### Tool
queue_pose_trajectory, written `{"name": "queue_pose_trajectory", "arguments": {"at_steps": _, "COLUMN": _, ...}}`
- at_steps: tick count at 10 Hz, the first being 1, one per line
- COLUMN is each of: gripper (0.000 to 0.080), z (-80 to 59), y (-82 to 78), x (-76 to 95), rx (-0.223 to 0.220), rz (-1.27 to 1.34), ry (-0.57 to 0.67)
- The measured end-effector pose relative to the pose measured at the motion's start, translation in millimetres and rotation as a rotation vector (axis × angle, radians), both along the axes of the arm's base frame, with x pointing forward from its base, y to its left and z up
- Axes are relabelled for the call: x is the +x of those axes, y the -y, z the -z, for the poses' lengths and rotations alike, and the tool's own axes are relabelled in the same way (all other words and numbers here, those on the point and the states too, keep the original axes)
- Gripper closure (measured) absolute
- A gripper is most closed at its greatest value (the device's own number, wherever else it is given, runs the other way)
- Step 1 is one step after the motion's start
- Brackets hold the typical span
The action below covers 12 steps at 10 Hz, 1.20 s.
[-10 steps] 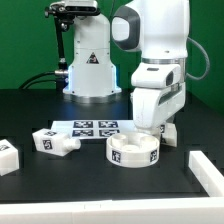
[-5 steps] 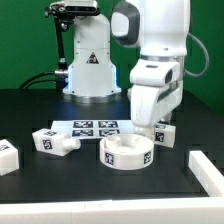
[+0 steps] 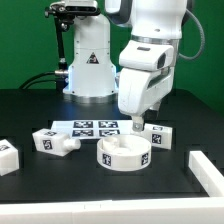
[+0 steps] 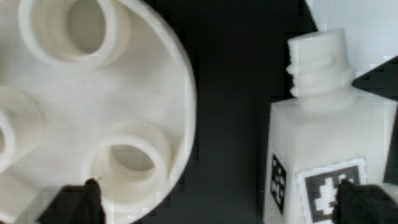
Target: Assemble stool
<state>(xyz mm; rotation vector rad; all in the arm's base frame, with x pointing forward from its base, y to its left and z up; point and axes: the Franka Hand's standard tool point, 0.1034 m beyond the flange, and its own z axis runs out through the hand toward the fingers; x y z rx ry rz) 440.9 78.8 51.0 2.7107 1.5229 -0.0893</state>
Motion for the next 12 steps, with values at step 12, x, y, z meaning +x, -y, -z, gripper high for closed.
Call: {"name": "queue_pose_trajectory", "arguments": {"at_steps": 12, "gripper": 0.0151, "z": 18.5, "y": 39.3, "x": 5.1, "rx": 0.024, "rz": -0.308, "ry": 0.009}}
